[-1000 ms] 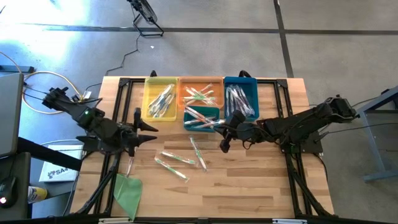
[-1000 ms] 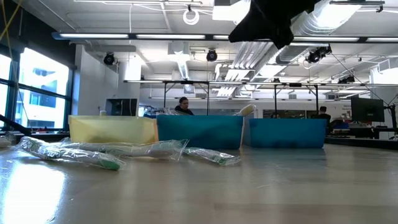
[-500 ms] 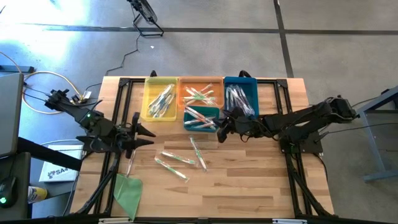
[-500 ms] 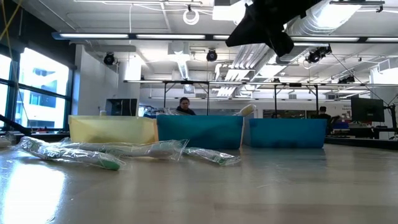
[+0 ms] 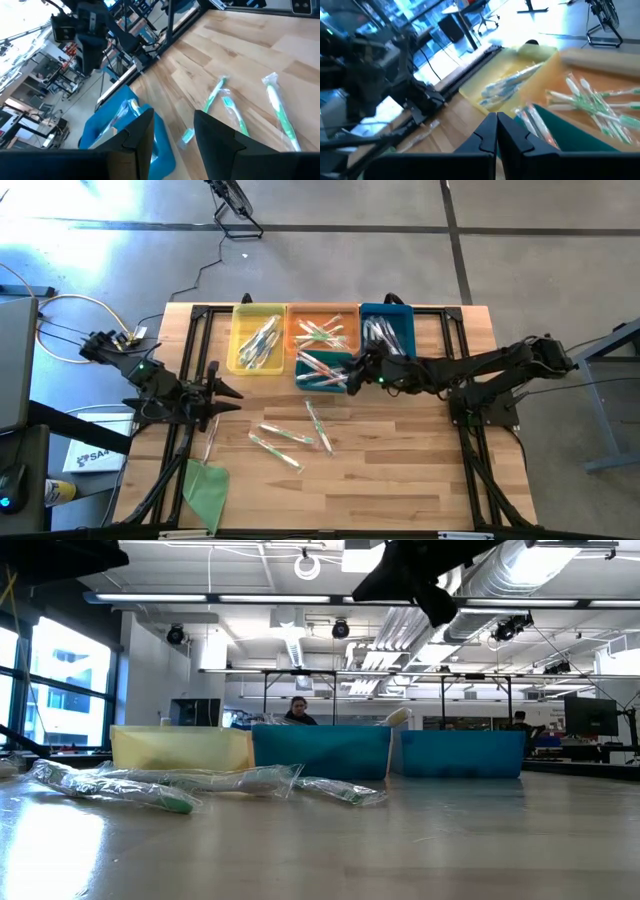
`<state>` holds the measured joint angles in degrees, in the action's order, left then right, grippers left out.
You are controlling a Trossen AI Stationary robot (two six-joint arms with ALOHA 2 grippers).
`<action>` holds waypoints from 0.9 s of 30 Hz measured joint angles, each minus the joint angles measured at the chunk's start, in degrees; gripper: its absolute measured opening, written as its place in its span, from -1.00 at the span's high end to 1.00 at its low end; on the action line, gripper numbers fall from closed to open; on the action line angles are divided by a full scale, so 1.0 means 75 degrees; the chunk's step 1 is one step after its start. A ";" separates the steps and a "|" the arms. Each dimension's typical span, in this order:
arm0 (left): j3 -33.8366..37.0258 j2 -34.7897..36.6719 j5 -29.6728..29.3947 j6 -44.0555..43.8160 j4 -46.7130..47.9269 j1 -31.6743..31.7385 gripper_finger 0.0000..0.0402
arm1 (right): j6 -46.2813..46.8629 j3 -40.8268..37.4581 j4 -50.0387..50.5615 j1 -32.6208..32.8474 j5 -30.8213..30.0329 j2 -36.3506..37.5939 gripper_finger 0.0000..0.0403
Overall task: Pick & Place Toothbrushes
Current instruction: Put the green toothbrush into the orange bin
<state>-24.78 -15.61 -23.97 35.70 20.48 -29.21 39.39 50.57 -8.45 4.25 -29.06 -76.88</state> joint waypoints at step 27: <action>0.0091 0.0921 0.0068 -0.0197 0.1012 -0.0003 0.33 | -0.0521 0.0918 -0.0743 0.1226 -0.0583 -0.0023 0.98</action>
<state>-24.10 -8.71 -23.47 34.22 28.08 -29.23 35.48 57.45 -14.02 13.44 -33.43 -77.05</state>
